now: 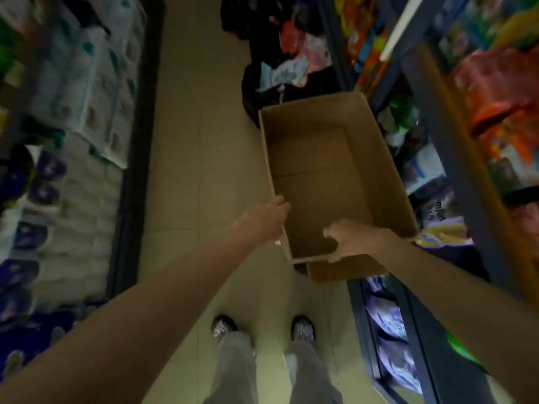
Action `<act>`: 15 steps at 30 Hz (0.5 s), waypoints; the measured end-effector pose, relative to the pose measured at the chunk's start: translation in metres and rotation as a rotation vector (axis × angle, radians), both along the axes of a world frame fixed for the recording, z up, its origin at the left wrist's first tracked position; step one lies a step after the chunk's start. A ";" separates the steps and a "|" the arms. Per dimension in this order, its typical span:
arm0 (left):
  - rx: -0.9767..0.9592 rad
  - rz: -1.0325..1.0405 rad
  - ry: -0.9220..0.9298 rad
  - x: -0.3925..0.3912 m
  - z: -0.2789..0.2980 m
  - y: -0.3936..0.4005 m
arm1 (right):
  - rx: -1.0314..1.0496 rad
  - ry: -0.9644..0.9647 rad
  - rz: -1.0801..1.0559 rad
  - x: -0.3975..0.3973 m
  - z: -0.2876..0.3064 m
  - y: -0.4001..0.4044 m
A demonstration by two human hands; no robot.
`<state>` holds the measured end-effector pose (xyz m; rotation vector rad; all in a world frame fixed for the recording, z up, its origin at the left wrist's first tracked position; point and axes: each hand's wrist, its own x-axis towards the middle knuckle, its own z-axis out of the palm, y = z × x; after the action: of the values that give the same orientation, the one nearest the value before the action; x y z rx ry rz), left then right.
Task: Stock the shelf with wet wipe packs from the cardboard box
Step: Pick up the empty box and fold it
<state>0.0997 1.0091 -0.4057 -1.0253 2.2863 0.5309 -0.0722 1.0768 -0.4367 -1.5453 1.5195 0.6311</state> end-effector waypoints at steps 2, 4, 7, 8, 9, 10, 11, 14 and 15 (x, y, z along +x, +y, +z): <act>0.023 -0.031 -0.036 -0.013 -0.027 0.010 | 0.005 0.056 0.131 -0.011 -0.035 0.010; 0.040 -0.052 -0.046 -0.024 -0.049 0.015 | -0.026 0.121 0.217 -0.019 -0.065 0.019; 0.076 -0.022 -0.057 -0.036 -0.072 0.017 | -0.155 0.183 0.280 -0.021 -0.085 0.024; 0.105 -0.021 -0.066 -0.037 -0.077 0.017 | -0.189 0.185 0.295 -0.020 -0.086 0.023; 0.155 -0.026 -0.093 -0.037 -0.081 0.018 | -0.212 0.174 0.309 -0.019 -0.082 0.021; 0.209 -0.044 -0.133 -0.038 -0.079 0.018 | -0.230 0.151 0.307 -0.018 -0.075 0.017; 0.243 -0.073 -0.189 -0.039 -0.075 0.016 | -0.242 0.121 0.278 -0.017 -0.063 0.012; 0.156 -0.158 -0.305 -0.040 -0.038 -0.011 | -0.273 -0.033 0.135 -0.013 -0.018 -0.019; 0.101 -0.157 -0.316 -0.038 -0.019 -0.027 | -0.304 -0.089 0.120 -0.011 0.000 -0.036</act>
<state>0.0615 0.9825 -0.4247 -0.8093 2.0170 0.3844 -0.0829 1.0413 -0.4363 -1.8795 1.5151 0.4034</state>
